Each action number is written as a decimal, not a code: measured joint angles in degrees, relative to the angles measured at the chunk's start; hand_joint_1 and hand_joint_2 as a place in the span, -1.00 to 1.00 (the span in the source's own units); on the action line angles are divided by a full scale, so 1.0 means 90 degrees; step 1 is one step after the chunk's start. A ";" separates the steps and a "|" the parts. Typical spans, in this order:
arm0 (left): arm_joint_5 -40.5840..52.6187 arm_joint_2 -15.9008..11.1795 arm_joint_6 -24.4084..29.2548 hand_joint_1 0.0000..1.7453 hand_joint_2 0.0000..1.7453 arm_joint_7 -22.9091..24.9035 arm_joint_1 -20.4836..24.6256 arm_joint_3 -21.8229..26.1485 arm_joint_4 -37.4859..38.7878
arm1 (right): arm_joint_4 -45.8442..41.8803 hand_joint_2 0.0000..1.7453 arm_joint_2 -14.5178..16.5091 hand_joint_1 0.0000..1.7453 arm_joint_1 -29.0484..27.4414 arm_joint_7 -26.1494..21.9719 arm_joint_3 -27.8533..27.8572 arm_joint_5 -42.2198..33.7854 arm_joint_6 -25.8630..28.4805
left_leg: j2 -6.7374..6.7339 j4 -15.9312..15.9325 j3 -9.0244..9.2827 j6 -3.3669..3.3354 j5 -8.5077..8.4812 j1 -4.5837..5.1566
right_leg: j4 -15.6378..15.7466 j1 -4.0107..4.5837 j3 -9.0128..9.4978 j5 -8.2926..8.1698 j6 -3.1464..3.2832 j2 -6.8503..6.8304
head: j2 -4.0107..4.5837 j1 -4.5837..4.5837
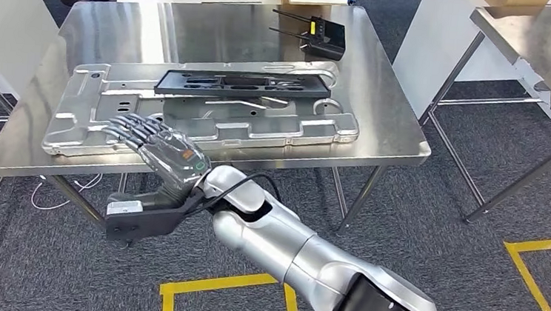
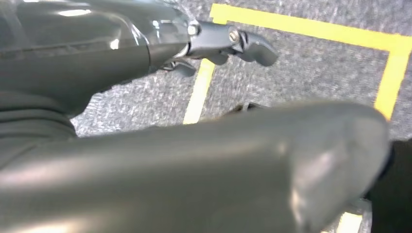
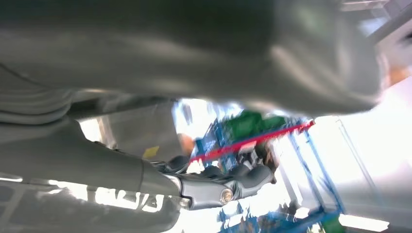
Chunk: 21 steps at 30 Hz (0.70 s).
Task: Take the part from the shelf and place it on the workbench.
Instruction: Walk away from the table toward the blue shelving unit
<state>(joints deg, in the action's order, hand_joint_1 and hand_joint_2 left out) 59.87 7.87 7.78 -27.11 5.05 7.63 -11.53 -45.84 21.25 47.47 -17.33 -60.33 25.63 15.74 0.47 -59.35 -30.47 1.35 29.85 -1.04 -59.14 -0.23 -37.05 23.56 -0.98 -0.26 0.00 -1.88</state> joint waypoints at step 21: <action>-0.0510 0.0485 0.0387 -1.00 -1.00 0.1067 0.0414 0.0289 0.0002 | 0.2623 -1.00 -0.0126 -1.00 -0.2068 -0.0133 -0.0220 -0.3225 -0.1503 | -0.0040 -0.1550 -0.1124 0.0119 0.0444 0.0001 | 0.0269 0.0017 0.0521 0.0324 0.0241 -0.0043 | 0.0000 0.0130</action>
<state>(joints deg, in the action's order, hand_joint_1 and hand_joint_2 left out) 55.28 12.24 11.26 -17.50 8.78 10.23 -11.52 -22.23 20.11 28.86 -18.54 -62.31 -3.40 2.22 0.10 -73.30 -40.58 2.41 33.85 -1.04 -56.72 -0.08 -32.36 26.48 1.19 -0.65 0.00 -0.71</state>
